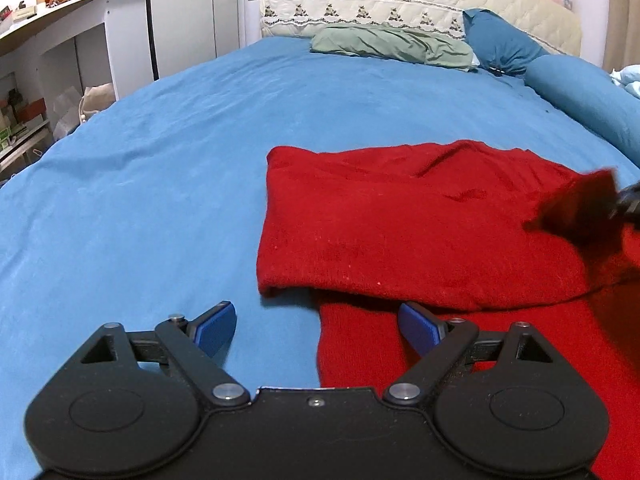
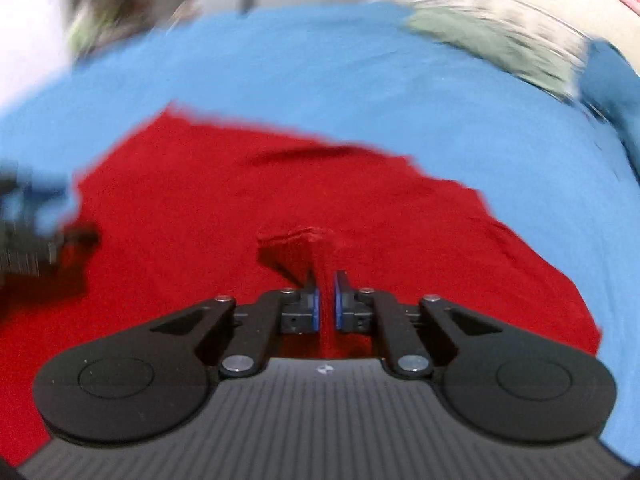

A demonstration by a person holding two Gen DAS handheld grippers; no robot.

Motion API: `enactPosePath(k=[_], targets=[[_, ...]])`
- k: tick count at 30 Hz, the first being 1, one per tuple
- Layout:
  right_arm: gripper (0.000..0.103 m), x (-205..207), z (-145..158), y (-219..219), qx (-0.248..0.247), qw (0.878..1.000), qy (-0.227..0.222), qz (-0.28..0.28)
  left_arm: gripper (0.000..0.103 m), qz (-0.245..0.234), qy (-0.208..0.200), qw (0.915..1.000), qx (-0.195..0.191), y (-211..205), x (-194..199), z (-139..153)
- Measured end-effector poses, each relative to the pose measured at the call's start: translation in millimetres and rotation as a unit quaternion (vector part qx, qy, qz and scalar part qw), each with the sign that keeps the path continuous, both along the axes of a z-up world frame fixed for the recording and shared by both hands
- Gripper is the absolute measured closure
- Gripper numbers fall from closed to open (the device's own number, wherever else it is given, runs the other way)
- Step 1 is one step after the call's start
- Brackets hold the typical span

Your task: Fold small clothes

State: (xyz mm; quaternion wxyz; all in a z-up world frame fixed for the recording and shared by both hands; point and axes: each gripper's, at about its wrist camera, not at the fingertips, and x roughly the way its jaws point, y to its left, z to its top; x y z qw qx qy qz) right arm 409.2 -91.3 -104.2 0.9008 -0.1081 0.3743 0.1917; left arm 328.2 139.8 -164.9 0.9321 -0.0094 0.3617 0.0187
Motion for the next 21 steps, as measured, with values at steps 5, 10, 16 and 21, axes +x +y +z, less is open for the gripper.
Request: enactPosePath(k=[5, 10, 16, 21], targets=[[0.082, -16, -1, -66, 0.122, 0.983, -0.013, -0.135, 0.011, 0.0, -0.001, 1.0, -0.007, 5, 4, -3], [0.081, -22, -40, -86, 0.134, 0.975, 0.024, -0.174, 0.011, 0.002, -0.002, 1.0, 0.005, 4, 4, -5], [0.038, -27, -44, -88, 0.154, 0.972, 0.006, -0.177, 0.011, 0.018, -0.008, 0.9996, 0.019, 7, 5, -5], [0.083, -22, -40, -82, 0.129, 0.975, 0.01, -0.18, 0.011, 0.037, -0.009, 0.9989, 0.025, 12, 9, -6]])
